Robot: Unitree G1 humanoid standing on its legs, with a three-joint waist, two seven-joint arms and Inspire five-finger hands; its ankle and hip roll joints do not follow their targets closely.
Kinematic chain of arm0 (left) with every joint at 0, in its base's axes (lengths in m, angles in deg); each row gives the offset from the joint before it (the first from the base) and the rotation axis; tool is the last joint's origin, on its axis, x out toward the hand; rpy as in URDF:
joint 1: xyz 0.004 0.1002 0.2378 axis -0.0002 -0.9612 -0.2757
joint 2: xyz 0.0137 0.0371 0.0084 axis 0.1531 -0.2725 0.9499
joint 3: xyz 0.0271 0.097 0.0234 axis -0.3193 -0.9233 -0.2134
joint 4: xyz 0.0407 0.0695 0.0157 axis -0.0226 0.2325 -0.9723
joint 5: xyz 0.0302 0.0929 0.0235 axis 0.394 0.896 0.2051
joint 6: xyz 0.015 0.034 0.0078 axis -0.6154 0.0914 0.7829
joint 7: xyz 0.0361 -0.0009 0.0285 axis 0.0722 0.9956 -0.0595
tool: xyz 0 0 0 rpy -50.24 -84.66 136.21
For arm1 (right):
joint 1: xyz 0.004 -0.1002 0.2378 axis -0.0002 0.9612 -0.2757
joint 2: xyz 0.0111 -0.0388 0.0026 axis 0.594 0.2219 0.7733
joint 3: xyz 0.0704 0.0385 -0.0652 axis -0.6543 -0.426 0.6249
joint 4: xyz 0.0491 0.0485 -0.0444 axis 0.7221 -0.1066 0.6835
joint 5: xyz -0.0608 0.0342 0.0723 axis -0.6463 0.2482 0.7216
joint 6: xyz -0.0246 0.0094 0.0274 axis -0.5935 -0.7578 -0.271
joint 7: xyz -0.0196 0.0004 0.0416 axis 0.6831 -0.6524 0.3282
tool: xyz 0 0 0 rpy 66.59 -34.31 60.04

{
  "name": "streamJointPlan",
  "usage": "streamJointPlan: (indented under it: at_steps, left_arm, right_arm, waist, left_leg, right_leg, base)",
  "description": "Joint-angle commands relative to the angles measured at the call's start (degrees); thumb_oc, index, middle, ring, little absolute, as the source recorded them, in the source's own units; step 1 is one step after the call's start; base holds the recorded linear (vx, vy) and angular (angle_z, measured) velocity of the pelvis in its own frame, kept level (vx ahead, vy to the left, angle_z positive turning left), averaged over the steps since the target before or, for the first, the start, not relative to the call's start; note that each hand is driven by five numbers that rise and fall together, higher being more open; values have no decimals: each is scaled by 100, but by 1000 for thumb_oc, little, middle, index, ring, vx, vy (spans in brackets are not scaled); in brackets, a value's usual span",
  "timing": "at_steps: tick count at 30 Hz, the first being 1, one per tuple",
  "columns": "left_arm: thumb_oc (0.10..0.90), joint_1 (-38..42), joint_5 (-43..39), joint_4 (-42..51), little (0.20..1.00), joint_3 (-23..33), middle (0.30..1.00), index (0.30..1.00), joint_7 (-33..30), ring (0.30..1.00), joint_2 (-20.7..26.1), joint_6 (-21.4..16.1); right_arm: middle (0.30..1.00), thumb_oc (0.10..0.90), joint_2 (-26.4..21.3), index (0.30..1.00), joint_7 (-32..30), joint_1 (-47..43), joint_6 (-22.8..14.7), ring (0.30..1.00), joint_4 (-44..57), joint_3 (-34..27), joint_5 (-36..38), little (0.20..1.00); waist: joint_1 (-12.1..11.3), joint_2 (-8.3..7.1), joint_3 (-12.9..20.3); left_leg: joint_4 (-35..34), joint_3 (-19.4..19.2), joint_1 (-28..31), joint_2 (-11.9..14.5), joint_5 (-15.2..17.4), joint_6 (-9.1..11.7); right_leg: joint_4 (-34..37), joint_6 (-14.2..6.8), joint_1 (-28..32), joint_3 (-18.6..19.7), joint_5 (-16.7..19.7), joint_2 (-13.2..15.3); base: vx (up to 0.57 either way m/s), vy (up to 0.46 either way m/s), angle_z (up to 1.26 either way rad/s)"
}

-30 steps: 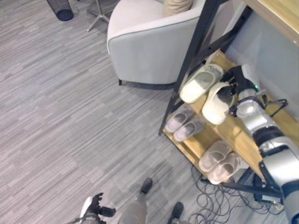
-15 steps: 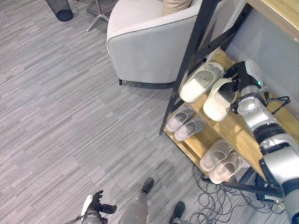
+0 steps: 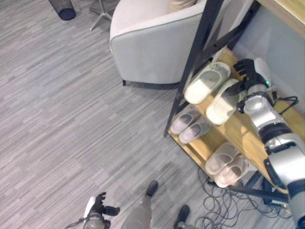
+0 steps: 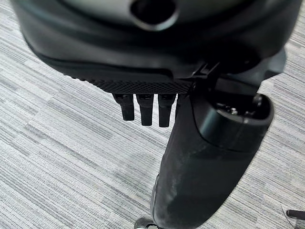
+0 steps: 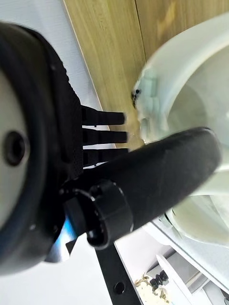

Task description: Arrange the slippers neatly on the shoe rack.

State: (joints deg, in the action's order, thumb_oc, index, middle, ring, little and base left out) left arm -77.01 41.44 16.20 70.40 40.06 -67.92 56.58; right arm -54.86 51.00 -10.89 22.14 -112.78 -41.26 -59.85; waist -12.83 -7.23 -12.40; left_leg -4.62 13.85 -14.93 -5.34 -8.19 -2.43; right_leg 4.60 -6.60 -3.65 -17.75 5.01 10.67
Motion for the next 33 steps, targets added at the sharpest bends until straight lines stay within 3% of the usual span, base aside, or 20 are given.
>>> streamJointPlan:
  at_steps: [1, 14, 22, 24, 27, 32, 33]
  left_arm:
    - [800, -80, -116, -203, 900, -69, 900, 900, -173, 900, 77, 4]
    - [800, -120, -199, -274, 900, 13, 900, 900, -69, 900, 20, 54]
    - [800, -231, -133, -353, 900, 58, 900, 900, -53, 900, -27, 37]
    - [800, -239, -118, -347, 900, 120, 900, 900, -80, 900, 74, 12]
    - [800, -282, -64, -364, 900, 115, 900, 900, -65, 900, 63, -8]
    - [800, -318, -45, -389, 900, 115, 900, 900, -53, 900, 3, -9]
    - [800, -325, -8, -398, 900, 100, 900, 900, -40, 900, -18, -15]
  right_arm:
    - [900, 800, -386, 900, -264, -635, -292, 900, 283, 13, -146, 900]
    - [900, 800, -254, 900, 87, -391, -311, 900, 584, 70, -98, 900]
    - [900, 800, -82, 900, 261, 271, -827, 900, 1183, -418, 1103, 900]
    - [900, 800, 35, 900, 464, 554, -1069, 900, 1244, -730, 2027, 900]
    - [900, 800, 80, 900, 613, 777, -1215, 900, 1236, -936, 2564, 900]
    - [900, 800, 140, 900, 537, 1131, -1501, 900, 1611, -1332, 2998, 900]
    - [900, 800, 238, 900, 407, 1361, -1747, 900, 1765, -1740, 3265, 900]
  waist:
    - [53, 48, 267]
    - [209, 35, 344]
    - [220, 38, 364]
    - [190, 51, 359]
    - [162, 46, 367]
    - [141, 66, 384]
    - [139, 100, 401]
  left_leg:
    - [601, -97, 208, -144, 1004, 7]
    - [496, -228, 379, -70, 1018, -12]
    - [448, -253, 474, -71, 1033, -32]
    - [438, -236, 496, -71, 1037, -33]
    - [428, -230, 516, -71, 1041, -32]
    - [403, -213, 560, -79, 1050, -46]
    - [396, -208, 587, -76, 1064, -54]
  right_leg:
    - [-893, -441, -39, 267, 293, 265]
    - [-865, -426, -3, 414, 293, 245]
    - [-853, -439, 35, 458, 338, 235]
    - [-851, -443, 59, 448, 326, 229]
    - [-863, -451, 77, 432, 317, 228]
    - [-864, -464, 115, 410, 330, 232]
    - [-872, -471, 131, 393, 321, 238]
  base:
    - [0, 0, 0]
    - [-3, 1, -5]
    - [-3, 8, -6]
    - [-1, 3, 2]
    - [0, 0, 0]
    - [14, 5, 5]
    - [27, 11, 6]
